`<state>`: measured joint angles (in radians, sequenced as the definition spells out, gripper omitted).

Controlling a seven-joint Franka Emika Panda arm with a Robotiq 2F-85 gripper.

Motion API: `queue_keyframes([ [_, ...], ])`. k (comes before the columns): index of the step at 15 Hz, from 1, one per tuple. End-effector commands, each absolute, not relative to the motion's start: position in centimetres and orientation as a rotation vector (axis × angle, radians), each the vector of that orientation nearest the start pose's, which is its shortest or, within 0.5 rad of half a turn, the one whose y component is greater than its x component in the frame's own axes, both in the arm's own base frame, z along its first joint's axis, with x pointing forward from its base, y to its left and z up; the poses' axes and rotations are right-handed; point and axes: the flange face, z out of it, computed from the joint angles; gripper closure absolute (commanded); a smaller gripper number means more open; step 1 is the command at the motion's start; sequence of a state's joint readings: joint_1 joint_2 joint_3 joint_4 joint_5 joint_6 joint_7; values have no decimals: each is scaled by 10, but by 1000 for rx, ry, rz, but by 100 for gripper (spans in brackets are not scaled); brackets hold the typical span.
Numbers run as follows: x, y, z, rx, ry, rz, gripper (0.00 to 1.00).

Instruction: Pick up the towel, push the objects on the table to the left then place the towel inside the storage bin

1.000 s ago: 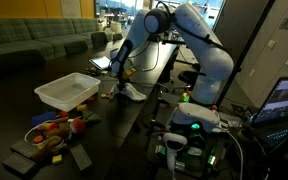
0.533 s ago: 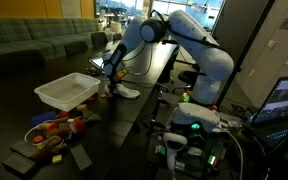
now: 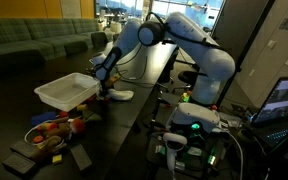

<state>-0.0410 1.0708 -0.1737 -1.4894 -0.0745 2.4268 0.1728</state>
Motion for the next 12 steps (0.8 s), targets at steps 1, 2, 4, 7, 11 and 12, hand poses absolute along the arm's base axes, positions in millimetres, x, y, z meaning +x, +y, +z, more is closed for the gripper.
queue_keyframes([
  [1, 670, -87, 15, -3274, 511, 243, 91],
  [2, 671, -75, 14, -3264, 531, 253, 91],
  [4, 672, -45, 12, -3242, 550, 282, 91],
  [7, 673, 9, 9, -3212, 522, 314, 91],
  [11, 672, 92, 9, -3199, 425, 289, 90],
  [12, 670, 113, 9, -3200, 394, 282, 91],
])
